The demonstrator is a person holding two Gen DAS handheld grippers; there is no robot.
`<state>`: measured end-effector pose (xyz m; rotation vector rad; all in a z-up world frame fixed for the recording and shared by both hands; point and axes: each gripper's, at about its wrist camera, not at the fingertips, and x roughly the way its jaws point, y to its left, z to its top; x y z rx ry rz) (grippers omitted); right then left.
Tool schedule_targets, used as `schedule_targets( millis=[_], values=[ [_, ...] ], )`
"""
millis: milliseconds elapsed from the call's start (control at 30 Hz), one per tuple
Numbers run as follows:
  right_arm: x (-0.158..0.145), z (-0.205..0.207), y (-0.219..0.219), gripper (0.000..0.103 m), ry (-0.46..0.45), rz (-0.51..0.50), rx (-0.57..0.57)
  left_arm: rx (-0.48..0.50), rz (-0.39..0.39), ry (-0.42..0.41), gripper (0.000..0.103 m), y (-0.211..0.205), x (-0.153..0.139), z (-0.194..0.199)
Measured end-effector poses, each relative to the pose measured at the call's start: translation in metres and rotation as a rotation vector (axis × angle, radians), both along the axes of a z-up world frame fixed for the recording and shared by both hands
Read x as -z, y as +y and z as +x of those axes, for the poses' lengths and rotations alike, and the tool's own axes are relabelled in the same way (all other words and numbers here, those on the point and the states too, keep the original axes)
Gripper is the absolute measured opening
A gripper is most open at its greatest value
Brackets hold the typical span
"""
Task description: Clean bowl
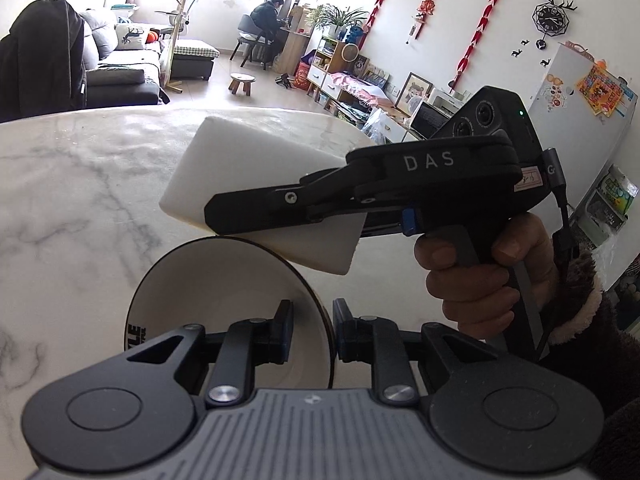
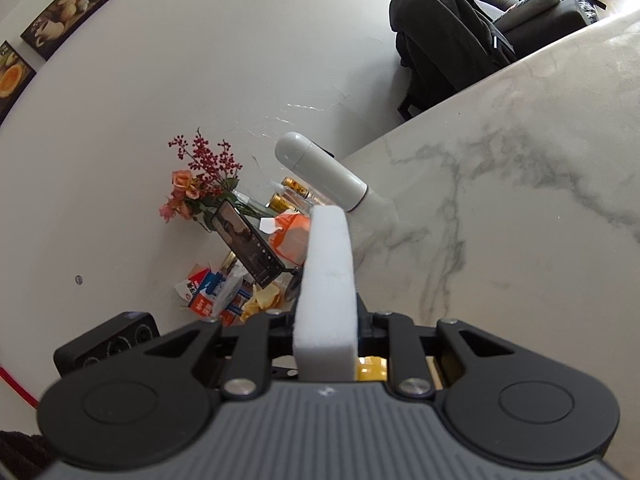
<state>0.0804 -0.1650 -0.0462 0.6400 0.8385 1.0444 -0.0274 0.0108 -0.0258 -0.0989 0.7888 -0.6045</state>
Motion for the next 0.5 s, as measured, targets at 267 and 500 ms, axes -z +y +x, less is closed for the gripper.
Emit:
schedule_targets(
  millis=[267,500],
  values=[
    [0.006,0.001,-0.003,0.023,0.013,-0.002,0.015,-0.009,0.013,-0.004,0.023,-0.001,-0.003,0.000],
    [0.009,0.003,-0.011,0.022,0.015,-0.002,0.047,-0.020,0.029,-0.006,0.027,-0.001,-0.004,-0.001]
  ],
)
